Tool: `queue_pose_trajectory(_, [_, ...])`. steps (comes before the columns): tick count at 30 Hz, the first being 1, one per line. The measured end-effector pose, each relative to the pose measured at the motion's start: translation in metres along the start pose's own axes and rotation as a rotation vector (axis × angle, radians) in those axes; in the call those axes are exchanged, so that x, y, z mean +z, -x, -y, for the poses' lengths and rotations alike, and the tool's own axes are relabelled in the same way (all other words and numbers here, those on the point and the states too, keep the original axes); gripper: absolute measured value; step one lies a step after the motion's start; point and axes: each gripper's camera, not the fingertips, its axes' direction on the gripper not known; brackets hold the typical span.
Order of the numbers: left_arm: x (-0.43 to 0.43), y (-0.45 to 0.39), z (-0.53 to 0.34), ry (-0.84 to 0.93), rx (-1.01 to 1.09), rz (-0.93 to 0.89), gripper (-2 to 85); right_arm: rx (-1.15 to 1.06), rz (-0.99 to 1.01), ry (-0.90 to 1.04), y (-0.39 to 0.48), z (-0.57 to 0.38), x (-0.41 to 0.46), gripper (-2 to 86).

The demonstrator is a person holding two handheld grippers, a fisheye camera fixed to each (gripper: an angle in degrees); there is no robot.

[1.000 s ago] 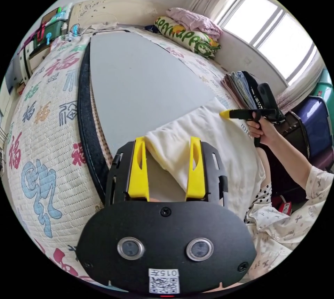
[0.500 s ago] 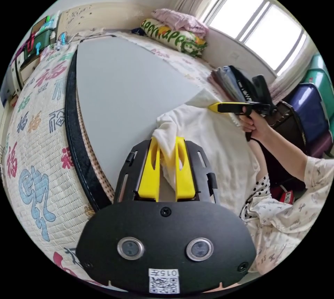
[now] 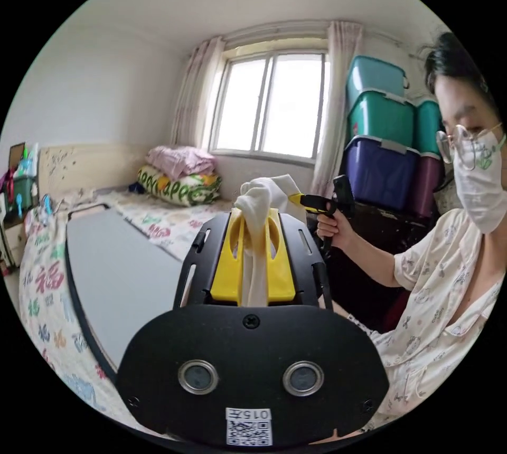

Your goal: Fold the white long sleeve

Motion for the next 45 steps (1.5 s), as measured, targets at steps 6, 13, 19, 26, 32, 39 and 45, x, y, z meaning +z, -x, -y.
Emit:
queue_pose_trajectory(6, [0.086, -0.056, 0.095, -0.062, 0.109, -0.096, 6.0, -0.136, -0.291, -0.191, 0.031, -0.006, -0.123, 6.5])
queue_pose_trajectory(13, [0.202, -0.085, 0.172, -0.070, 0.111, -0.254, 5.9, -0.115, -0.496, -0.254, -0.012, -0.019, -0.184, 6.4])
queue_pose_trajectory(19, [0.302, -0.063, 0.241, -0.036, 0.057, -0.266, 5.8, -0.158, -0.663, -0.229, -0.088, 0.015, -0.158, 6.4])
queue_pose_trajectory(26, [0.471, -0.009, 0.288, 0.098, 0.034, -0.057, 6.0, -0.024, -0.773, -0.064, -0.292, 0.062, -0.051, 6.5])
queue_pose_trajectory(32, [0.616, 0.042, 0.293, 0.276, -0.110, -0.021, 6.0, 0.178, -0.872, 0.137, -0.495, 0.058, 0.050, 6.7])
queue_pose_trajectory(39, [0.731, 0.047, 0.275, 0.481, -0.073, 0.064, 6.8, -0.088, -1.201, 0.470, -0.622, -0.011, 0.180, 7.9])
queue_pose_trajectory(45, [0.758, 0.037, 0.286, 0.514, -0.140, 0.080, 7.7, -0.146, -1.243, 0.484, -0.679, -0.036, 0.204, 7.9])
